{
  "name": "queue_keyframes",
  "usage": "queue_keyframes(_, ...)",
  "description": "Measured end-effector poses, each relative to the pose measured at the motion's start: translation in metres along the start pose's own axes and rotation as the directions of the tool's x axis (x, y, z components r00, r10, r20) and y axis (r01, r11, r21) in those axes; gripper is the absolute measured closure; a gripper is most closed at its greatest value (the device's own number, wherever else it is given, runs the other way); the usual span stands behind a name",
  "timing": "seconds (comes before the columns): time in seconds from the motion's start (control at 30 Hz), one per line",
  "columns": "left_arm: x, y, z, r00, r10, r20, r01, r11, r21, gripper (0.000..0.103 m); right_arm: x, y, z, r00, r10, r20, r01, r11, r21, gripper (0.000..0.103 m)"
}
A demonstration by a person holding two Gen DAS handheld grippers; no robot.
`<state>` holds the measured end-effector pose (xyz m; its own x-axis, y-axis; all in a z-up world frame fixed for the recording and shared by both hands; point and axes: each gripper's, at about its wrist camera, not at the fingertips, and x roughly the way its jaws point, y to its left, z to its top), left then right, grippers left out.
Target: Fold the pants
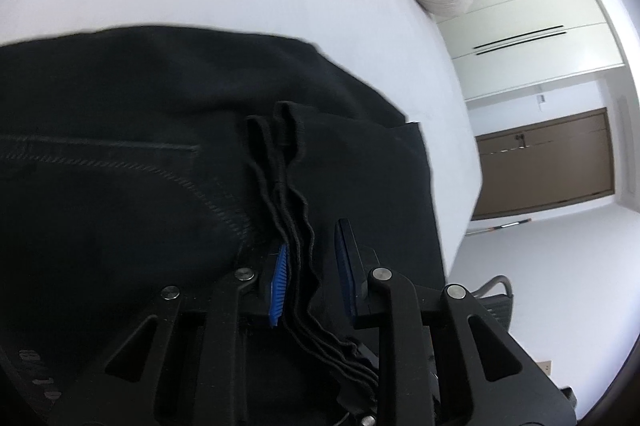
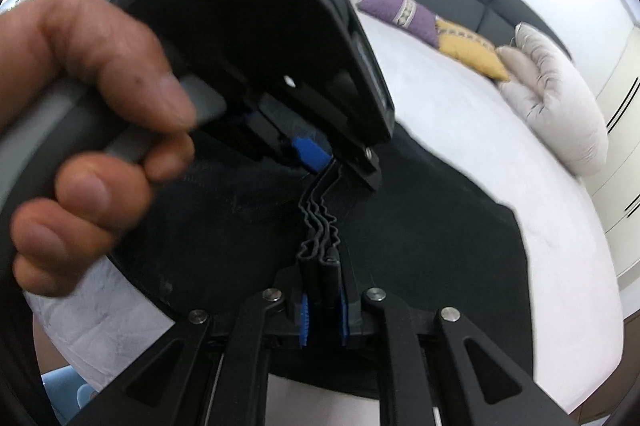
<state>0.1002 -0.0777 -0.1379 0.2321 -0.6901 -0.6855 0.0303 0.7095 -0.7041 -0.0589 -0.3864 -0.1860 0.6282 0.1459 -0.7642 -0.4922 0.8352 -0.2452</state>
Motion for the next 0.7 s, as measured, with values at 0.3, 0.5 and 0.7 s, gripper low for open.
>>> queue_keyframes(0.3,-0.036,-0.036,-0.009,0.967,0.199,0.161,-0.219,0.969,0.116,0.082,-0.013,-0.086,-0.015,0.921,0.389,0.018,-0.382,0.894,0.235,0.044)
queue_keyframes(0.5,0.004,-0.085,-0.025,0.966,0.212,0.150,-0.250,0.914,0.320,0.082,-0.007,-0.200,-0.041,0.769,0.621,0.150,-0.602,0.625,0.498,0.092)
queue_keyframes(0.7,0.039,-0.058,-0.046,0.971,0.220,0.099,-0.240,0.918,0.317,0.082,0.053,-0.328,-0.038,0.704,0.663,0.254,-0.632,0.423,0.649,0.092)
